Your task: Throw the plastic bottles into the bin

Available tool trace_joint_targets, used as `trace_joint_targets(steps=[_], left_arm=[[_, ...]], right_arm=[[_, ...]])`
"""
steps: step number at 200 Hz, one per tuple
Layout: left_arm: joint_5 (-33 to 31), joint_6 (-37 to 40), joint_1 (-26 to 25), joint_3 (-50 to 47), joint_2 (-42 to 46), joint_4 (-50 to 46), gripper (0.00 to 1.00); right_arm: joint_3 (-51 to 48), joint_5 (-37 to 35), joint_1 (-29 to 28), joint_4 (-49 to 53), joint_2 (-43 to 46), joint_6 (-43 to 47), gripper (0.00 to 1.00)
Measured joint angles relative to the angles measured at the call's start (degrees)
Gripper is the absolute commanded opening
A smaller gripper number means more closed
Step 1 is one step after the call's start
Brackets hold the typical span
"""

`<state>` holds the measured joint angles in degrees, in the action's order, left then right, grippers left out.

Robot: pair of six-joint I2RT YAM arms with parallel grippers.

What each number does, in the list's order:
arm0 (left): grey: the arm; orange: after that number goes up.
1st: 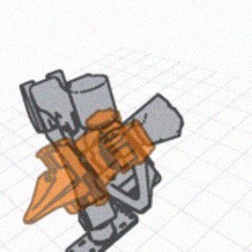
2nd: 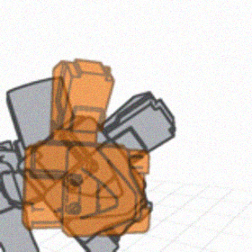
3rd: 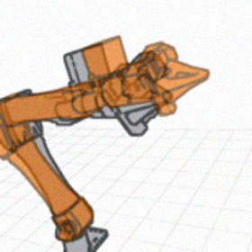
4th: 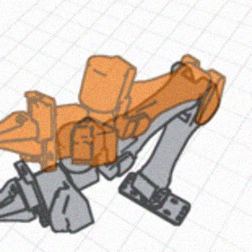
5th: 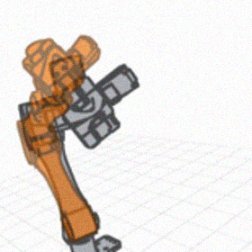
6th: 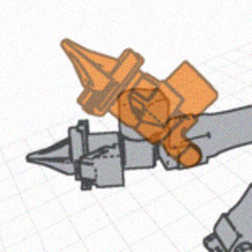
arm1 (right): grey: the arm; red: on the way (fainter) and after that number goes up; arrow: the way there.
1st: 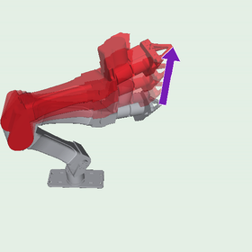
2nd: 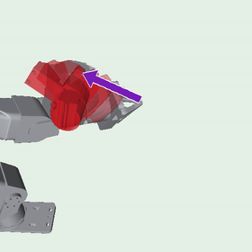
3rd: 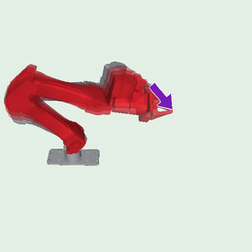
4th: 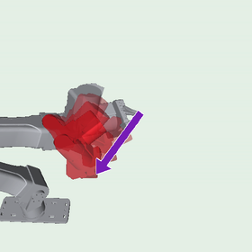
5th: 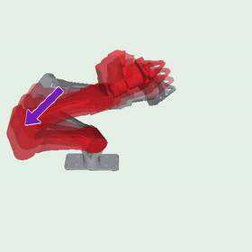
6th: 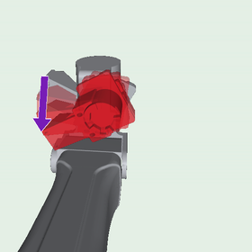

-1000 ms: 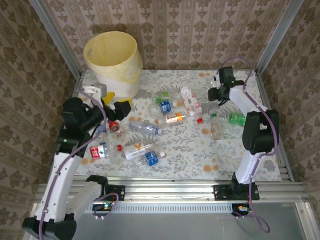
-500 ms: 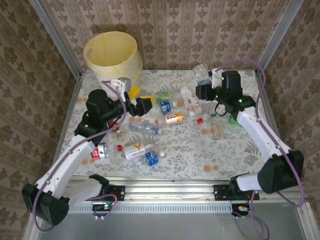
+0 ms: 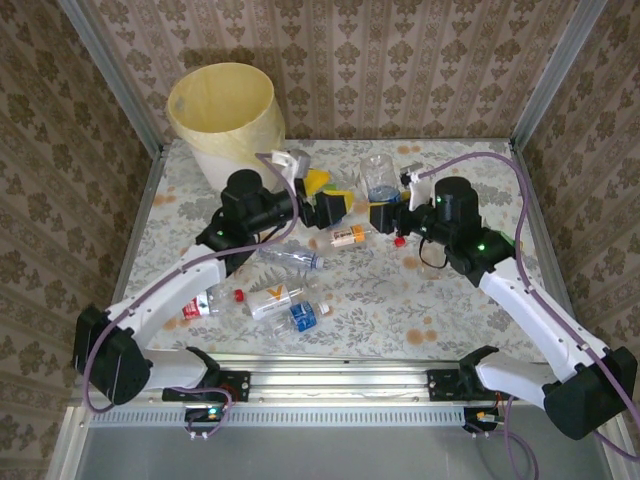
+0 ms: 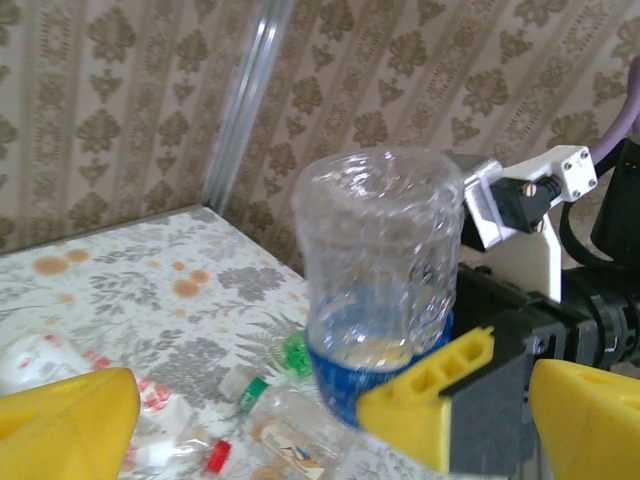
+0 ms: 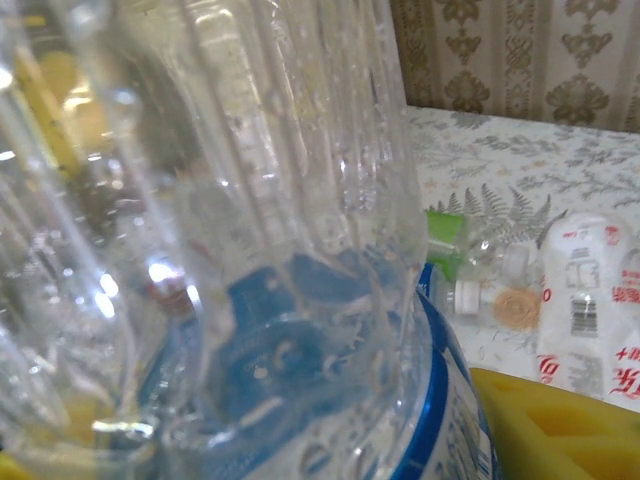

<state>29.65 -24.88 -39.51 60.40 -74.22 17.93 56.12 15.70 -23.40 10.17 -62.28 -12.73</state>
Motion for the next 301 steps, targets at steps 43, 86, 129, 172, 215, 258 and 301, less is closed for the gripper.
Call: trace_joint_targets(steps=[43,86,129,172,215,258,301], left_arm=[[1.9,0.0,-2.8,4.0,-4.3,1.2,1.0],[3.0,-0.1,-3.6,7.4,-8.1,0.8,0.98],[3.5,-1.0,-3.8,8.4,-10.6,0.4,0.89],[3.8,-1.4,-4.0,8.8,-11.3,-0.9,0.7],[4.2,-1.6,-4.4,9.4,-11.3,-1.7,0.52],[4.2,-1.7,-4.3,9.4,-11.3,-2.1,0.42],[4.1,-1.7,-3.5,9.4,-11.3,-3.0,0.41]], right_arm=[[-2.1,0.0,-2.6,-1.4,1.5,-1.2,0.61],[-3.5,0.0,-4.1,-1.5,1.6,-1.2,0.61],[-4.2,0.2,-5.4,-2.3,1.6,-1.2,0.61],[-4.3,0.2,-5.6,-2.3,1.6,-1.2,0.61],[-4.5,0.2,-5.7,-2.3,1.6,-1.2,0.63],[-4.6,0.2,-5.9,-2.3,1.7,-1.2,0.75],[-5.1,0.6,-5.9,-2.2,2.9,-1.2,0.98]])
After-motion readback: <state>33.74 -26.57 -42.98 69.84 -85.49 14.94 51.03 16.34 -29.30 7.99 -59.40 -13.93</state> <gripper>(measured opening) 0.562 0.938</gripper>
